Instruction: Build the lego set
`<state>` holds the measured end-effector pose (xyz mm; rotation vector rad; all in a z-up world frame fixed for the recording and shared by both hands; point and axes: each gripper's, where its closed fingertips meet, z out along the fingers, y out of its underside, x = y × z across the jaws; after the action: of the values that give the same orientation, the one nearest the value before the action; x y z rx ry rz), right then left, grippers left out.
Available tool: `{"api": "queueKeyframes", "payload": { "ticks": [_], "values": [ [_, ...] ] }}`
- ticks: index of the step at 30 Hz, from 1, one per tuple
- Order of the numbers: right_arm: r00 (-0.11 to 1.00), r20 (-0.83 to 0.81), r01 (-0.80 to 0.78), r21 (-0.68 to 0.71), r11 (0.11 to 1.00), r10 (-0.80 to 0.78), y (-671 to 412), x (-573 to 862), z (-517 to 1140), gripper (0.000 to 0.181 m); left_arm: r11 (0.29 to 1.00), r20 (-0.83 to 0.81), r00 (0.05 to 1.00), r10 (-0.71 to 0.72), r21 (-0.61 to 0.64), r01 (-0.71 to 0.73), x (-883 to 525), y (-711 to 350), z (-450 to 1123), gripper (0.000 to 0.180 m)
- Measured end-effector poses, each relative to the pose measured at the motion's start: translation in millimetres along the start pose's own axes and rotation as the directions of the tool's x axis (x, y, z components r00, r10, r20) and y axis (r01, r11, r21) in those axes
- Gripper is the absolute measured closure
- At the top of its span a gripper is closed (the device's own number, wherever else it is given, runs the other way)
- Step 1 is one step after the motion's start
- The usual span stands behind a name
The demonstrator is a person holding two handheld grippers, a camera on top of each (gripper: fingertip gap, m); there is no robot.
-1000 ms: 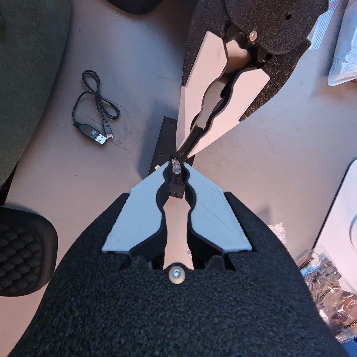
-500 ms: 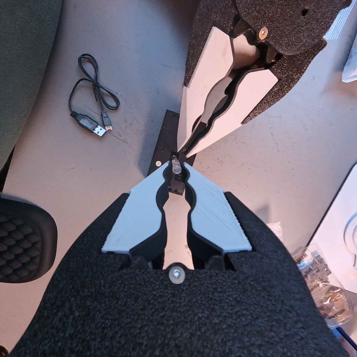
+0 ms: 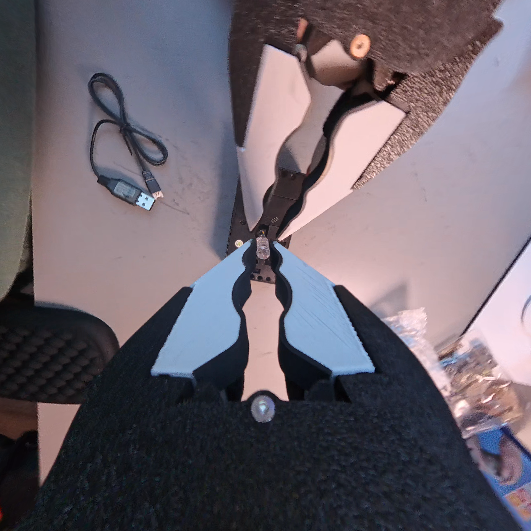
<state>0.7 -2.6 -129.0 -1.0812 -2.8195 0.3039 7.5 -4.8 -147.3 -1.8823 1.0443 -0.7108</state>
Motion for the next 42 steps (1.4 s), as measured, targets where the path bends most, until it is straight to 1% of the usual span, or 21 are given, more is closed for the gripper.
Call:
{"api": "queueKeyframes", "payload": {
  "ticks": [2, 4, 7, 8, 9, 12, 13, 15, 16, 18, 22, 24, 26, 27, 30, 32, 34, 36, 38, 40, 42],
  "values": [
    [0.983, -0.034, -0.182, 0.021, 0.983, 0.182, -0.1, 3.4, 0.3, 0.174, 1.000, 0.021, 1.000, 0.002, 0.007, -0.003, 0.2, -3.4, 1.3, 0.161],
    [0.939, -0.047, -0.336, 0.072, 0.939, 0.339, -0.2, 4.8, 0.5, 0.174, 1.000, 0.030, 0.999, 0.017, 0.012, -0.017, 2.6, -6.2, 3.0, 0.160],
    [0.877, -0.060, -0.464, 0.147, 0.873, 0.477, -0.1, 6.4, 0.4, 0.174, 0.997, 0.088, 0.993, 0.078, -0.007, -0.078, -0.1, -6.5, 6.1, 0.166],
    [0.866, -0.057, -0.482, 0.170, 0.860, 0.497, -1.0, 6.3, 0.8, 0.174, 0.996, 0.112, 0.989, 0.094, -0.014, -0.093, -2.7, -6.1, 6.8, 0.171],
    [0.868, -0.062, -0.475, 0.187, 0.860, 0.492, -1.1, 6.6, 1.1, 0.174, 0.995, 0.121, 0.987, 0.101, -0.015, -0.100, -3.7, -6.1, 7.2, 0.171],
    [0.920, -0.071, -0.364, 0.202, 0.909, 0.385, -0.5, 2.9, -0.9, 0.172, 0.994, 0.101, 0.989, 0.108, -0.007, -0.108, -1.1, -6.9, 8.7, 0.172],
    [0.952, -0.084, -0.275, 0.195, 0.942, 0.295, -0.9, 1.0, -3.0, 0.167, 0.993, 0.096, 0.989, 0.114, -0.006, -0.114, -0.3, -6.8, 9.1, 0.172],
    [0.990, -0.138, 0.007, 0.159, 0.987, 0.016, -2.0, -4.0, -9.8, 0.162, 0.993, 0.082, 0.990, 0.115, 0.000, -0.116, 0.5, -6.8, 9.2, 0.172],
    [0.981, -0.153, 0.138, 0.128, 0.982, -0.118, -1.6, -7.9, -12.1, 0.160, 0.993, 0.075, 0.991, 0.114, 0.005, -0.115, 0.6, -6.7, 8.9, 0.172],
    [0.946, -0.168, 0.288, 0.047, 0.956, -0.277, 0.8, -8.1, -12.8, 0.160, 0.994, 0.062, 0.992, 0.109, 0.013, -0.110, 0.6, -6.5, 8.3, 0.172],
    [0.912, -0.133, 0.390, -0.017, 0.921, -0.388, 2.8, -5.0, -8.8, 0.160, 0.994, 0.045, 0.993, 0.108, 0.018, -0.109, 0.8, -5.7, 6.9, 0.171],
    [0.906, -0.118, 0.407, -0.028, 0.913, -0.407, 3.4, -3.5, -6.1, 0.165, 0.994, 0.039, 0.993, 0.108, 0.018, -0.109, 1.2, -5.5, 6.8, 0.171],
    [0.901, -0.122, 0.417, -0.020, 0.909, -0.416, 0.7, -1.4, -5.7, 0.174, 0.994, 0.032, 0.994, 0.108, 0.019, -0.108, 2.1, -5.4, 7.1, 0.172],
    [0.906, -0.116, 0.407, -0.017, 0.913, -0.406, 0.6, -1.2, -5.4, 0.174, 0.994, 0.032, 0.994, 0.107, 0.019, -0.107, 1.7, -5.3, 6.8, 0.172],
    [0.951, -0.105, 0.293, -0.009, 0.956, -0.292, 1.4, 1.6, -5.3, 0.174, 0.996, 0.038, 0.995, 0.089, 0.026, -0.090, -0.6, -5.3, 6.4, 0.171],
    [0.984, -0.103, 0.143, -0.013, 0.990, -0.143, 3.7, 5.1, -5.4, 0.174, 0.997, 0.047, 0.996, 0.073, 0.032, -0.075, -3.3, -5.1, 5.7, 0.172],
    [0.993, -0.110, -0.047, -0.009, 0.999, 0.046, 5.8, 7.6, -5.5, 0.175, 0.997, 0.067, 0.995, 0.074, 0.026, -0.076, -5.9, -4.8, 5.2, 0.170],
    [0.957, -0.102, -0.270, 0.022, 0.963, 0.271, 6.1, 6.9, -5.3, 0.175, 0.997, 0.079, 0.994, 0.079, 0.014, -0.081, -6.2, -5.0, 4.6, 0.167],
    [0.889, -0.099, -0.445, 0.044, 0.894, 0.447, 9.2, 7.3, -5.6, 0.175, 0.996, 0.091, 0.992, 0.088, 0.006, -0.089, -5.9, -6.0, 4.9, 0.167],
    [0.832, -0.072, -0.546, 0.078, 0.834, 0.551, 7.3, 5.0, -5.1, 0.175, 0.995, 0.103, 0.990, 0.095, -0.001, -0.095, -6.3, -6.2, 6.6, 0.170],
    [0.824, -0.061, -0.557, 0.095, 0.825, 0.563, 4.6, 2.7, -4.4, 0.175, 0.995, 0.095, 0.991, 0.099, -0.002, -0.099, -4.6, -5.9, 7.9, 0.171]
  ]
}}
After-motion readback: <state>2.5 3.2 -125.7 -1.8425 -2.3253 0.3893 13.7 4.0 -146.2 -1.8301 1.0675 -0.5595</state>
